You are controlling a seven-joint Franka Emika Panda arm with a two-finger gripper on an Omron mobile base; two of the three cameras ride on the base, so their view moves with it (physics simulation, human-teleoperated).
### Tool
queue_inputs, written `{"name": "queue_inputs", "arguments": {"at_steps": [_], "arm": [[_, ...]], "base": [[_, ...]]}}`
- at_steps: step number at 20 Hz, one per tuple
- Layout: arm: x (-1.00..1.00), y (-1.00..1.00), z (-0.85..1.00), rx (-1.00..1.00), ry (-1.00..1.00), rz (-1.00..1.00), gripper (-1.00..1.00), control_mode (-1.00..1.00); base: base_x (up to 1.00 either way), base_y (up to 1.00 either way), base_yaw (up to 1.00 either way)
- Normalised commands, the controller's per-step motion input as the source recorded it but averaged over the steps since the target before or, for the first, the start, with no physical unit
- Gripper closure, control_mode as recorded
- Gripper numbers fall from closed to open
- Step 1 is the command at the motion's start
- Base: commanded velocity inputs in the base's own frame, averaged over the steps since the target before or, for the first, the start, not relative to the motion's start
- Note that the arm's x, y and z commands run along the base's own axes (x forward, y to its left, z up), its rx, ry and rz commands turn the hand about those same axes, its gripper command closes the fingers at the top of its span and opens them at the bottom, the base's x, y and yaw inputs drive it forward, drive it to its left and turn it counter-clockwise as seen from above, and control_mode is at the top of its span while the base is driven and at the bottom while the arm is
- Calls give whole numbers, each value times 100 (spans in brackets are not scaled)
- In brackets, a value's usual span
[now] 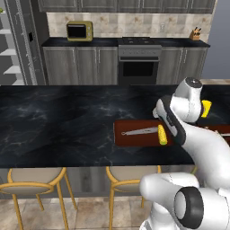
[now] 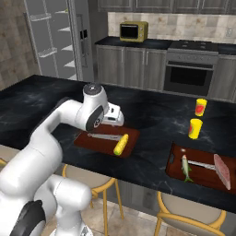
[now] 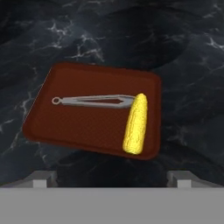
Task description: Gather the corn and broccoli from the fridge and place them on a tray on the dining counter. Then gather the steak and fish from the fridge and place them on the other tray.
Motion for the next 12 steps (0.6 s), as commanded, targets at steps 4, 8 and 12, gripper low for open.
{"name": "queue_inputs", "arguments": {"at_steps": [4, 8, 12], "arm": [[-95, 36, 5, -6, 0, -17, -100, -100], [-100, 20, 56, 0, 0, -17, -100, -100], [-100, 16, 50, 0, -5, -8, -100, -100]], "base": [[0, 0, 0], [0, 0, 0], [0, 0, 0]]}}
